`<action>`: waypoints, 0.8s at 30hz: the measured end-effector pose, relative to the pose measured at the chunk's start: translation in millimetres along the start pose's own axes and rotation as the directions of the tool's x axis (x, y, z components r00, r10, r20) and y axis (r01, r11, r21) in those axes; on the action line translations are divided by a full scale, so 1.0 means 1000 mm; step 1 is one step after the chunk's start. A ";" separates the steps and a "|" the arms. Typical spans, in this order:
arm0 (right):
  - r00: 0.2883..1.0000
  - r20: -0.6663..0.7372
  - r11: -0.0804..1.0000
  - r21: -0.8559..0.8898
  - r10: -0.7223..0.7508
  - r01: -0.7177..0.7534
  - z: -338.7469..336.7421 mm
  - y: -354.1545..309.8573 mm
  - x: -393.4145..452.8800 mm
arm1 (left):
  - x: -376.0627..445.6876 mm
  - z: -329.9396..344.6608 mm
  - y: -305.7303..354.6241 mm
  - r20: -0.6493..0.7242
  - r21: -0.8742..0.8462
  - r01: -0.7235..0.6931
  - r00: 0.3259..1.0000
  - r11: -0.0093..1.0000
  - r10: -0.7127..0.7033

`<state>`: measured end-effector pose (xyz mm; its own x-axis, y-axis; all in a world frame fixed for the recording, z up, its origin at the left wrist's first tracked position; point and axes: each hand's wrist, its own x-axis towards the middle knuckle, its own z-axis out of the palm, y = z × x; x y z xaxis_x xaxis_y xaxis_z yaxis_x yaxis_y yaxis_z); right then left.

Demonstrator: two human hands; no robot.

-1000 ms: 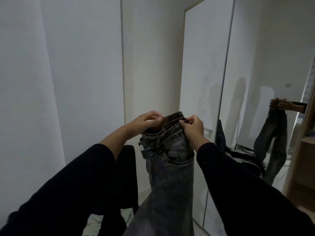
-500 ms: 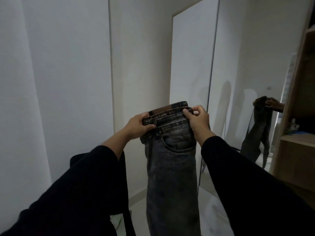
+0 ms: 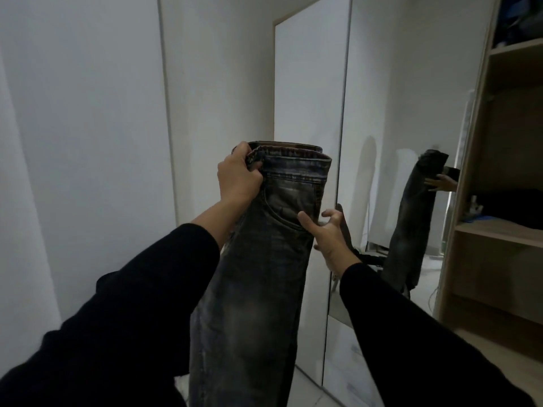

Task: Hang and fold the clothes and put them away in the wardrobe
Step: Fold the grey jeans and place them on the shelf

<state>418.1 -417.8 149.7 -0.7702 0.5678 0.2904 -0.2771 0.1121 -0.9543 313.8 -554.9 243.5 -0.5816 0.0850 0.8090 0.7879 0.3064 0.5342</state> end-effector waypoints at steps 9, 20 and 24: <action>0.976 0.170 0.990 -0.061 0.134 -0.125 0.016 0.043 -0.010 | 0.016 -0.008 0.012 -0.073 0.084 -0.047 0.996 0.995 0.053; 0.979 0.140 0.988 -0.052 0.149 -0.143 0.032 0.033 0.002 | 0.042 -0.027 -0.049 0.199 0.143 0.071 0.975 0.987 -0.099; 1.000 0.001 0.998 -0.057 0.018 -0.018 0.053 0.019 0.014 | 0.016 -0.030 -0.086 0.382 0.395 0.375 0.763 0.839 -0.521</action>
<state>371.2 -451.0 139.5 -0.7758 0.5690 0.2728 -0.2299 0.1477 -0.9619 243.4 -608.5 218.0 -0.9317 0.2677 0.2456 0.3631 0.6632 0.6545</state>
